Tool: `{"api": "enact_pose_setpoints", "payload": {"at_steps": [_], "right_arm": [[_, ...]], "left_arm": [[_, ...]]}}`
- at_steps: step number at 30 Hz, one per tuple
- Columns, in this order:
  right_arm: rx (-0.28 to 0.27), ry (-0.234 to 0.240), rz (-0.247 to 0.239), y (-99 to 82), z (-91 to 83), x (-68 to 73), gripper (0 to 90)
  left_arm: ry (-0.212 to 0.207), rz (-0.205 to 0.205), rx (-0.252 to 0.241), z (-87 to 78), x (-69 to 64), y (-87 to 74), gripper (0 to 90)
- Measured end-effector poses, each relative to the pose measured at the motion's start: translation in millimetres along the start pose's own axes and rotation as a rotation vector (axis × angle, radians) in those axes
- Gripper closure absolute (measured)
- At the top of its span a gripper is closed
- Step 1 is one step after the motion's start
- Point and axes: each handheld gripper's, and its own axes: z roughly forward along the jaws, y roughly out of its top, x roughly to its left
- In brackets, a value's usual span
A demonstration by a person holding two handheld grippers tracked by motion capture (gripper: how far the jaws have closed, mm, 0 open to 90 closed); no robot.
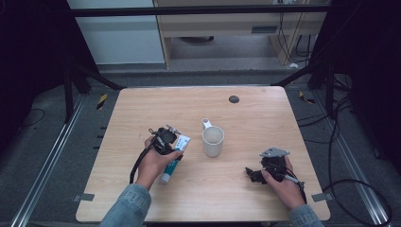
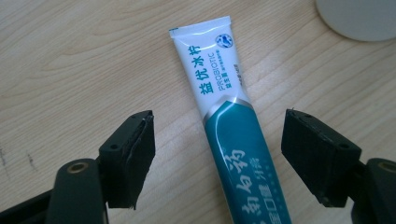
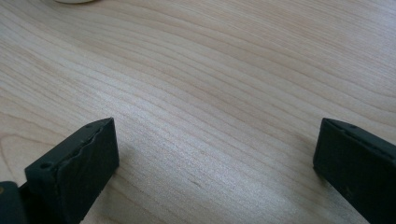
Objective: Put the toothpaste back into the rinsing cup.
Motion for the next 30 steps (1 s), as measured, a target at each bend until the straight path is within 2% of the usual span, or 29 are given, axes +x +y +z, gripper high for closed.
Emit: {"api": "enact_pose_setpoints", "payload": {"at_steps": [3,4,7,8,10,17,26,30], "right_arm": [[0.000,0.000,0.000,0.0,0.0,0.0,0.4],[0.000,0.000,0.000,0.0,0.0,0.0,0.4],[0.000,0.000,0.000,0.0,0.0,0.0,0.4],[0.000,0.000,0.000,0.0,0.0,0.0,0.4],[0.000,0.001,0.000,0.0,-0.1,0.0,0.4],[0.000,0.000,0.002,0.0,0.0,0.1,0.4],[0.000,0.000,0.000,0.0,0.0,0.0,0.4],[0.000,0.001,0.000,0.0,0.0,0.0,0.4]], "left_arm": [[-0.003,-0.012,0.024,8.0,0.6,4.2,29.9],[-0.008,-0.030,0.037,13.8,1.4,7.4,31.7],[-0.003,-0.030,0.056,18.6,1.4,10.1,34.5],[-0.008,-0.036,0.076,21.9,1.7,12.5,34.5],[-0.007,-0.041,0.080,22.9,1.3,13.7,34.7],[-0.005,-0.019,0.101,27.0,-6.5,24.4,38.3],[-0.006,-0.015,0.135,33.6,-6.3,26.3,42.8],[-0.008,-0.030,0.148,36.7,-3.6,26.2,45.6]]}}
